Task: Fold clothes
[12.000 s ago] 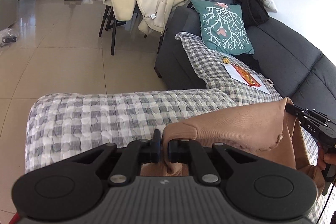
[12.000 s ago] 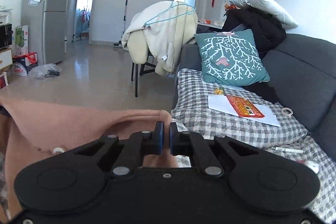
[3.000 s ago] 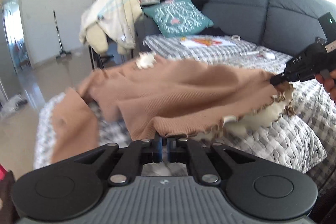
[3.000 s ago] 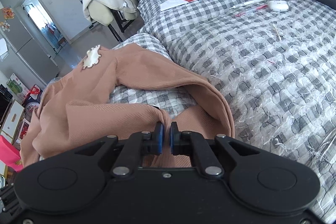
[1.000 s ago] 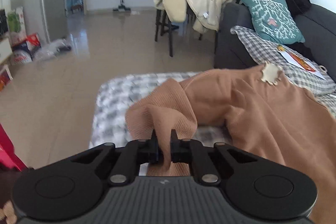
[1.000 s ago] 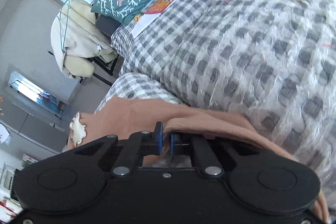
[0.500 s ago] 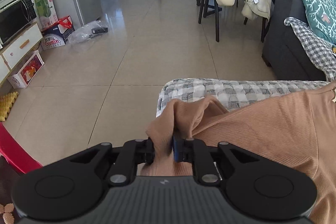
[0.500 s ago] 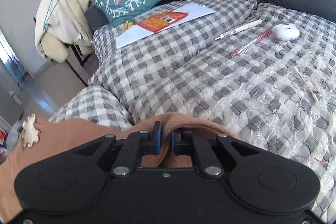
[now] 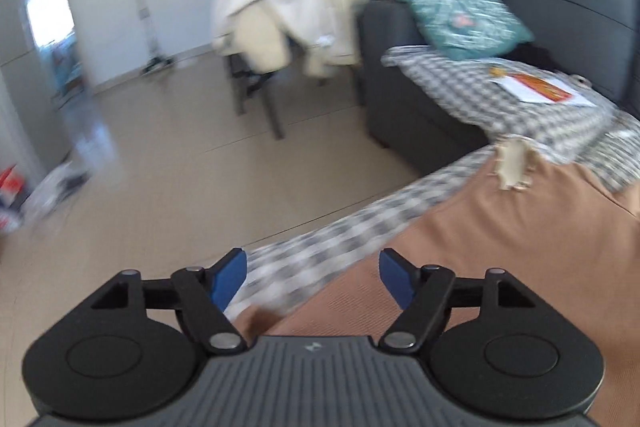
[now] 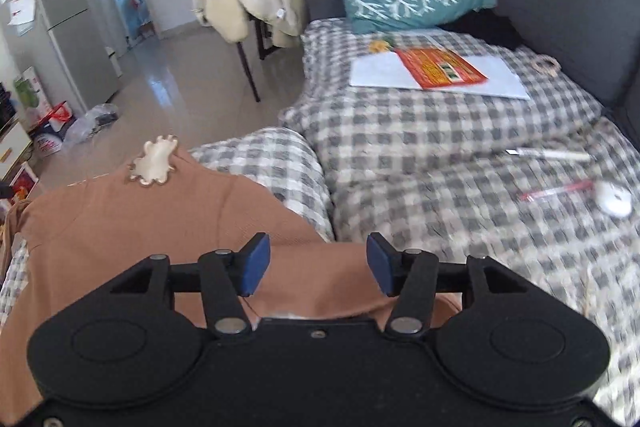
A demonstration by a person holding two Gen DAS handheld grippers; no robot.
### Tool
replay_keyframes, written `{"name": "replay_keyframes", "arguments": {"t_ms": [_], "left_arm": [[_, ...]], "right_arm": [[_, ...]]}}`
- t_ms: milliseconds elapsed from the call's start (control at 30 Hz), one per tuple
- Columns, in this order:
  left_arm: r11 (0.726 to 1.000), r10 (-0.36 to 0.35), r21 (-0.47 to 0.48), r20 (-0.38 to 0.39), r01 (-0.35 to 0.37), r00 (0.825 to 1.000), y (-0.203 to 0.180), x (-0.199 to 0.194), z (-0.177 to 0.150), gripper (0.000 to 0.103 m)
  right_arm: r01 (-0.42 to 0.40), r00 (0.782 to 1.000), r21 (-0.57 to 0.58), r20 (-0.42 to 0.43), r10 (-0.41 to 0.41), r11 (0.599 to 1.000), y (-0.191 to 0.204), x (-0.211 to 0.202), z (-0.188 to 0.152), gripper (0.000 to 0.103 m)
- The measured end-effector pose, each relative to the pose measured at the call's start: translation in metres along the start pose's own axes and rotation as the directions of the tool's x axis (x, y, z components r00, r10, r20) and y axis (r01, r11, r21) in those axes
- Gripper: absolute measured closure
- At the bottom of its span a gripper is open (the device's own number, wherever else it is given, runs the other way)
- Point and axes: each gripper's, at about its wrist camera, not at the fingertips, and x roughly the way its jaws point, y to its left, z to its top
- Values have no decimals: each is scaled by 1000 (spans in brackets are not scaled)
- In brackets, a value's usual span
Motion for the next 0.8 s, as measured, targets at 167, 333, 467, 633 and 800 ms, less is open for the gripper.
{"name": "replay_keyframes", "arguments": {"t_ms": [167, 333, 467, 633, 800], "left_arm": [[993, -106, 55, -18, 106, 994, -18, 57, 2, 29], [973, -226, 40, -47, 228, 973, -21, 101, 2, 30], [948, -316, 26, -33, 317, 948, -24, 106, -1, 71], [932, -355, -43, 97, 360, 930, -20, 90, -16, 97], [922, -298, -191, 207, 337, 932, -4, 78, -18, 99]], "right_arm": [[-68, 998, -136, -12, 67, 988, 33, 61, 13, 47], [-97, 995, -171, -32, 93, 981, 37, 110, 16, 47], [-127, 992, -176, -15, 126, 976, 33, 132, 15, 49], [-163, 982, -213, 56, 178, 963, 39, 122, 1, 92], [-126, 976, -238, 147, 163, 963, 49, 111, 4, 95]]}}
